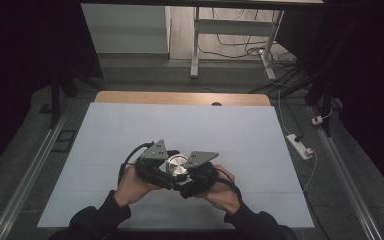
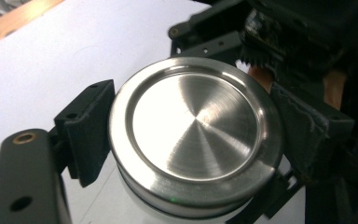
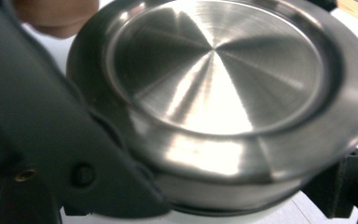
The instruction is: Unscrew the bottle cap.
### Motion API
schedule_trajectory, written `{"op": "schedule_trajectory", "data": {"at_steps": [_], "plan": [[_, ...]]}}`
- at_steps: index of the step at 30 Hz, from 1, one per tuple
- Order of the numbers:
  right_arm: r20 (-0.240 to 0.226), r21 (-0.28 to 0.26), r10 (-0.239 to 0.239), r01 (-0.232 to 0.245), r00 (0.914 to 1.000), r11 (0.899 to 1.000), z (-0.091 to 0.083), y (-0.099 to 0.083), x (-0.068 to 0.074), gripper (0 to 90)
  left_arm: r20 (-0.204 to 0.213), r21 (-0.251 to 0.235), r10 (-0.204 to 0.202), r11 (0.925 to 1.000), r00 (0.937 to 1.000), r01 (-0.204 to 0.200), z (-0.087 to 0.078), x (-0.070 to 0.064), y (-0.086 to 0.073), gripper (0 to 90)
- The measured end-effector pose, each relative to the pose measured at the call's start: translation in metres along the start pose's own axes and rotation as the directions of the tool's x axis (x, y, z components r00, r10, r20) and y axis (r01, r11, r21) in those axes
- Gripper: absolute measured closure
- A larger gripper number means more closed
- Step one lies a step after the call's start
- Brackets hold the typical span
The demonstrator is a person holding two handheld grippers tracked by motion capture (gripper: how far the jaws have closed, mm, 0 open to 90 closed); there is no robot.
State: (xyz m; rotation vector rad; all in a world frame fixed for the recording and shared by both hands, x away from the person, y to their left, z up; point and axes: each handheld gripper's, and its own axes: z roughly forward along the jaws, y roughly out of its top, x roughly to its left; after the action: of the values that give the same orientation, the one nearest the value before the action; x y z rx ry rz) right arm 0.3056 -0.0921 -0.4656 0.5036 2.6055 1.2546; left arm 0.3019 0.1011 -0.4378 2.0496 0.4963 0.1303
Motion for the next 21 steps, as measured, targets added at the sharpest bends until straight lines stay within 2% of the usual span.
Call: {"op": "schedule_trajectory", "data": {"at_steps": [2, 3, 4, 5, 6, 7, 8, 9, 12, 14, 15, 16, 17, 18, 21], "plan": [[-0.004, -0.008, 0.009, -0.009, 1.0000, 1.000, 0.000, -0.001, -0.002, 15.3, 0.047, -0.018, -0.001, 0.9998, 0.9989, 0.002, -0.008, 0.006, 0.000, 8.4], [-0.010, -0.013, 0.013, -0.013, 0.9999, 1.000, -0.001, -0.001, -0.003, 15.2, 0.058, -0.022, 0.011, 0.9997, 0.9982, -0.010, -0.013, 0.008, 0.001, 5.1], [-0.020, -0.020, 0.016, -0.016, 0.9997, 1.000, -0.002, -0.001, -0.004, 15.3, 0.067, -0.028, 0.033, 0.9991, 0.9972, -0.032, -0.018, 0.009, 0.001, 4.4], [-0.038, -0.024, 0.011, -0.011, 0.9992, 1.000, -0.003, -0.001, -0.005, 15.2, 0.090, -0.019, 0.069, 0.9976, 0.9936, -0.067, -0.023, 0.010, 0.002, 5.6], [-0.082, -0.031, 0.001, -0.004, 0.9966, 0.999, -0.004, 0.000, -0.005, 15.2, 0.100, -0.004, 0.100, 0.9949, 0.9900, -0.100, -0.026, 0.010, 0.002, 5.9], [-0.082, -0.031, 0.001, -0.004, 0.9966, 0.999, -0.004, 0.000, -0.005, 15.2, 0.106, 0.007, 0.121, 0.9924, 0.9869, -0.123, -0.028, 0.009, 0.002, 5.9], [-0.097, -0.031, -0.009, 0.006, 0.9952, 0.999, -0.005, 0.001, -0.004, 15.3, 0.128, 0.028, 0.160, 0.9859, 0.9788, -0.165, -0.030, 0.009, 0.002, 7.0], [-0.126, -0.031, -0.030, 0.026, 0.9916, 0.999, -0.005, 0.002, -0.002, 15.2, 0.135, 0.040, 0.181, 0.9814, 0.9742, -0.188, -0.029, 0.008, 0.001, 7.0], [-0.172, -0.028, -0.078, 0.075, 0.9819, 0.997, -0.004, 0.004, 0.006, 15.2, 0.165, 0.079, 0.229, 0.9666, 0.9595, -0.244, -0.026, 0.005, 0.000, 7.9], [-0.196, -0.027, -0.109, 0.106, 0.9745, 0.994, -0.003, 0.005, 0.011, 15.2, 0.193, 0.095, 0.239, 0.9606, 0.9515, -0.261, -0.022, 0.003, -0.001, 9.4], [-0.205, -0.024, -0.126, 0.124, 0.9705, 0.992, -0.003, 0.005, 0.014, 15.3, 0.209, 0.091, 0.247, 0.9585, 0.9463, -0.270, -0.021, 0.003, -0.002, 12.9], [-0.205, -0.024, -0.126, 0.124, 0.9705, 0.992, -0.003, 0.005, 0.014, 15.3, 0.221, 0.088, 0.250, 0.9574, 0.9427, -0.275, -0.020, 0.002, -0.002, 12.9], [-0.203, -0.022, -0.128, 0.126, 0.9708, 0.992, -0.003, 0.006, 0.015, 15.3, 0.224, 0.083, 0.251, 0.9580, 0.9419, -0.275, -0.019, 0.001, -0.002, 16.0], [-0.199, -0.022, -0.130, 0.129, 0.9713, 0.991, -0.003, 0.006, 0.015, 15.2, 0.211, 0.079, 0.251, 0.9589, 0.9447, -0.272, -0.018, 0.000, -0.002, 17.5], [-0.170, -0.023, -0.114, 0.111, 0.9788, 0.994, -0.003, 0.005, 0.012, 15.3, 0.153, 0.072, 0.220, 0.9697, 0.9633, -0.233, -0.016, 0.000, -0.002, 18.4]]}}
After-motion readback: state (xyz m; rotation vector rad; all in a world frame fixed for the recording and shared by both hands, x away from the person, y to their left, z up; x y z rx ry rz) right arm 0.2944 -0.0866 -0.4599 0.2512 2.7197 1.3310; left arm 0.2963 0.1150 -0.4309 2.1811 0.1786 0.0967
